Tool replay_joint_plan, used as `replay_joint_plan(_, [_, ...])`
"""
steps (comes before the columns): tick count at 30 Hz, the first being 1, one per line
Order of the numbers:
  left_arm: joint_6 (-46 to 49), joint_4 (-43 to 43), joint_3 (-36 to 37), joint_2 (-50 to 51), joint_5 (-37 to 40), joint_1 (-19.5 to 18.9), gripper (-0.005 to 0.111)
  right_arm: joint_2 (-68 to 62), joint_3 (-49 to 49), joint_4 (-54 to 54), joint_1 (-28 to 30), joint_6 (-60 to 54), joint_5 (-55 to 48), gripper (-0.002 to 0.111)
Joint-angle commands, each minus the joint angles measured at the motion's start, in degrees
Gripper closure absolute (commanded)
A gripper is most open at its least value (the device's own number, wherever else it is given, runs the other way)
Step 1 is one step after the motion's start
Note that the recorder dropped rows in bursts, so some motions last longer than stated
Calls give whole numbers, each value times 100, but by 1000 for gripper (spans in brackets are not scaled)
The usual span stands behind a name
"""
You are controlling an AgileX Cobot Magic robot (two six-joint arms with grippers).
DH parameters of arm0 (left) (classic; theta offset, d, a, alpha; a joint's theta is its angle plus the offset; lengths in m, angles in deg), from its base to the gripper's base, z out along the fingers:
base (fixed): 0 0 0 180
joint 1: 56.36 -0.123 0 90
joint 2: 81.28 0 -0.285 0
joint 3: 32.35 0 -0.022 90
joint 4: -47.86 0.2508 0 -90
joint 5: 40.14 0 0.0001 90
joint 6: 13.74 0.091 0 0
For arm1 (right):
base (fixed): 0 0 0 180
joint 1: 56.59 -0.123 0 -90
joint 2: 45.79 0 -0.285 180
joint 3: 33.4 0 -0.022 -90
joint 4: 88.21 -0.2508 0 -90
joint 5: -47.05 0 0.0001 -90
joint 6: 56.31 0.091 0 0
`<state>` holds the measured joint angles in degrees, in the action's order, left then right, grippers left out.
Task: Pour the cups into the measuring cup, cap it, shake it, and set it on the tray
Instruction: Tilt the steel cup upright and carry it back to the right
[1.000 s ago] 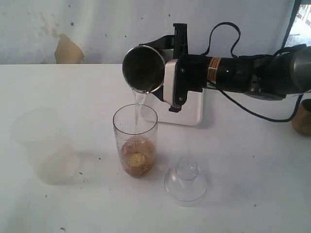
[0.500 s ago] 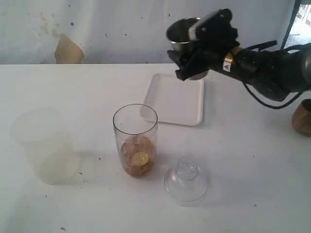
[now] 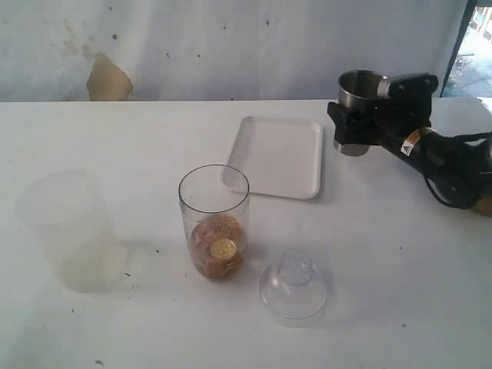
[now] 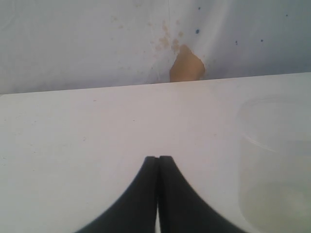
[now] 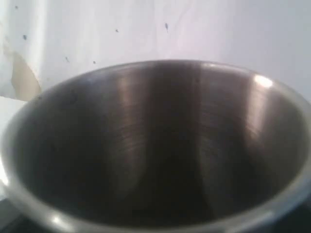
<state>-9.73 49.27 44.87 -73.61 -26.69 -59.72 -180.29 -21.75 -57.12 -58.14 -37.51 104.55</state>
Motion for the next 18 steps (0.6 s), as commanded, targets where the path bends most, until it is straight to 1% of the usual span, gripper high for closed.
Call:
replay_joint_plan(1, [-11, -54, 0, 12, -18, 4, 107, -268, -37, -237, 139, -433, 385, 108])
replay_joint_plan(6, [-11, -54, 0, 12, -18, 4, 107, -381, -84, -173, 126, -614, 636, 108])
replay_joint_plan(8, [-11, -54, 0, 12, -18, 4, 107, -390, -125, 39, 113, -614, 635, 108])
replay_joint_plan(15, [-11, -54, 0, 12, -18, 4, 107, -789, -300, 160, -93, -693, 724, 108])
replay_joint_plan(18, [-11, -54, 0, 12, -18, 4, 107, -814, -336, 160, -93, -693, 750, 108])
